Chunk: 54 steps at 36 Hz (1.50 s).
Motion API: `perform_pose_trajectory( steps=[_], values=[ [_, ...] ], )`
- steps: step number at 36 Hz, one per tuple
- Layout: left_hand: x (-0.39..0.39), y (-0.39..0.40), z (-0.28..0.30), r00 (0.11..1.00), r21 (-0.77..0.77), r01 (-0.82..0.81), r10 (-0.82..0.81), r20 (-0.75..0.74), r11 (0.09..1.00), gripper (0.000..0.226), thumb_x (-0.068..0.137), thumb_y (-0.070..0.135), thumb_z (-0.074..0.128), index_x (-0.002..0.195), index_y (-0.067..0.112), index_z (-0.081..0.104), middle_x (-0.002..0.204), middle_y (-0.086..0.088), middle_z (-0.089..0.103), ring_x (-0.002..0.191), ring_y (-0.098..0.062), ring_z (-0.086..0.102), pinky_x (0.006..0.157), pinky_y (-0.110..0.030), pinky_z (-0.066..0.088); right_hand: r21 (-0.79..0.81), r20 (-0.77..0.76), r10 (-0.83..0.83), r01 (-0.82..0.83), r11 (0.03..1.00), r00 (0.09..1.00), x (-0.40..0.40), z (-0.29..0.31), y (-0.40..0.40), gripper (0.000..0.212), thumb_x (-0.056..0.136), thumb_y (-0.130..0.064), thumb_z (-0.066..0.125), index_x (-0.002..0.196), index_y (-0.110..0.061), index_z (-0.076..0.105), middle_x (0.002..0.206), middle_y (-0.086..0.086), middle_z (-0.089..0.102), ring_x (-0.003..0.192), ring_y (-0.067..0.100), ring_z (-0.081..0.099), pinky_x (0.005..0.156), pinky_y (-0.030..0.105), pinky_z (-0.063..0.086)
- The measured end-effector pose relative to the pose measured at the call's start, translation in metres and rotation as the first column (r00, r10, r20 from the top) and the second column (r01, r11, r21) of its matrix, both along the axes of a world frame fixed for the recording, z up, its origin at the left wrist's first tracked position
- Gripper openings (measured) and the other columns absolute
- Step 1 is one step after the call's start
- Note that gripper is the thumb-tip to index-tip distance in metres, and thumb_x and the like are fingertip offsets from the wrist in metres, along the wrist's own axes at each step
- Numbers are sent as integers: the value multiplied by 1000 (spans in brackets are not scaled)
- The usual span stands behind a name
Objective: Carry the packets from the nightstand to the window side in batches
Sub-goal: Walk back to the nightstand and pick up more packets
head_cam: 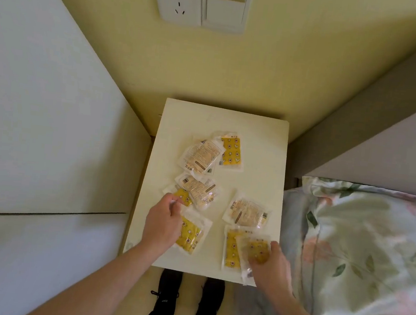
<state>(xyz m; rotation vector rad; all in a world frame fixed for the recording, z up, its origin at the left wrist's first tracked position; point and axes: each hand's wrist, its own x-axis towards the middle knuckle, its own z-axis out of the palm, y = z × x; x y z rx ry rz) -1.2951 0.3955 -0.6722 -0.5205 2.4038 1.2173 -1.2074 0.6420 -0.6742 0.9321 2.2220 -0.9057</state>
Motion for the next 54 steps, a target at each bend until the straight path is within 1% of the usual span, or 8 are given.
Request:
perform_pose_trajectory(
  steps=[8, 12, 16, 21, 26, 32, 40, 54],
  values=[
    [-30, 3, -5, 1000, -105, 28, -27, 13, 994, 18, 102, 44, 47, 112, 29, 48, 98, 2, 71, 73, -15, 68, 60, -38, 58, -96, -190, 32, -51, 994, 981, -18, 29, 12, 38, 90, -12, 69, 117, -36, 61, 100, -11, 70, 81, 5, 66, 53, 8, 42],
    [-39, 2, -9, 999, -198, 28, -20, 40, 980, 47, 97, 51, 54, 135, 28, 40, 101, 3, 70, 83, -19, 70, 70, -42, 60, 69, -208, 154, -142, 987, 966, -46, 30, 25, 15, 93, -17, 67, 108, -15, 69, 102, 2, 66, 85, 21, 61, 66, 28, 43],
    [-50, 5, -16, 997, -297, 70, -57, 53, 952, 57, 92, 56, 59, 138, 27, 41, 114, 1, 68, 98, -25, 67, 79, -46, 58, 195, -128, 282, -254, 947, 951, -73, 14, 33, 10, 94, -18, 65, 96, -9, 68, 110, 4, 55, 86, 22, 59, 68, 26, 39],
    [-62, 13, -21, 998, -351, 67, -66, 17, 934, 47, 88, 54, 66, 125, 26, 56, 120, 4, 65, 101, -22, 65, 77, -38, 54, 209, -113, 325, -297, 932, 939, -85, 3, 33, 43, 87, -33, 73, 122, -8, 67, 135, 3, 50, 123, 29, 49, 94, 39, 50],
    [-65, 15, -23, 999, -356, 52, -51, 14, 933, 14, 90, 43, 67, 92, 31, 61, 104, 7, 63, 84, -19, 63, 72, -38, 56, 153, -104, 301, -284, 947, 948, -83, 6, 28, 18, 83, -26, 71, 84, -18, 56, 92, 0, 57, 100, 30, 57, 76, 36, 50],
    [-46, 14, -10, 995, -274, 102, -94, 43, 956, 14, 93, 40, 64, 86, 29, 58, 102, 6, 59, 78, -17, 62, 60, -31, 50, 67, -85, 207, -201, 977, 975, -66, 8, 28, 23, 89, -28, 72, 101, -23, 53, 80, -10, 62, 67, 8, 59, 48, 22, 33],
    [9, 10, 53, 968, 96, 242, -247, 42, 966, 20, 93, 34, 67, 79, 26, 56, 79, 1, 69, 48, -23, 57, 44, -36, 44, -104, -60, 81, -87, 991, 995, -35, 42, 23, 9, 90, -24, 70, 81, -22, 70, 69, -5, 70, 58, 5, 62, 44, 15, 39],
    [57, 1, 176, 943, -130, 326, -332, -24, 936, 12, 90, 46, 68, 86, 37, 63, 82, 16, 69, 66, -11, 65, 62, -39, 56, -153, -113, -142, 124, 980, 983, 36, 174, 1, 12, 87, -25, 76, 77, -18, 73, 72, -1, 73, 66, 17, 70, 55, 30, 58]
  ],
)
